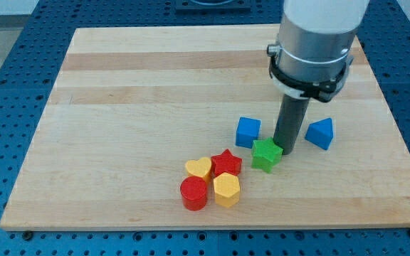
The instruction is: Move the blue triangle towards the blue cube
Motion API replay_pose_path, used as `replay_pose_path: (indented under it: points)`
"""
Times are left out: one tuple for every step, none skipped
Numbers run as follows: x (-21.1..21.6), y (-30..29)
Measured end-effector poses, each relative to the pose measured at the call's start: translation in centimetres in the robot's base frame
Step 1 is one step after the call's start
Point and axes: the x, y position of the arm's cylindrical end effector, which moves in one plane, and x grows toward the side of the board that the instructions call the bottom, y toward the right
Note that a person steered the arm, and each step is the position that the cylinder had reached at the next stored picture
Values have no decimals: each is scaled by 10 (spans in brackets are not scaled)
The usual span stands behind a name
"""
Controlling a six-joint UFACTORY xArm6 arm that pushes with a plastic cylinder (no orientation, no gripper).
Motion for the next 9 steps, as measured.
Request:
replay_pose_path:
  points:
    - [12, -11]
    - [26, -18]
    - [41, -19]
    - [45, 6]
    - [39, 82]
    - [11, 163]
    - [-25, 161]
    - [-36, 124]
    - [-31, 88]
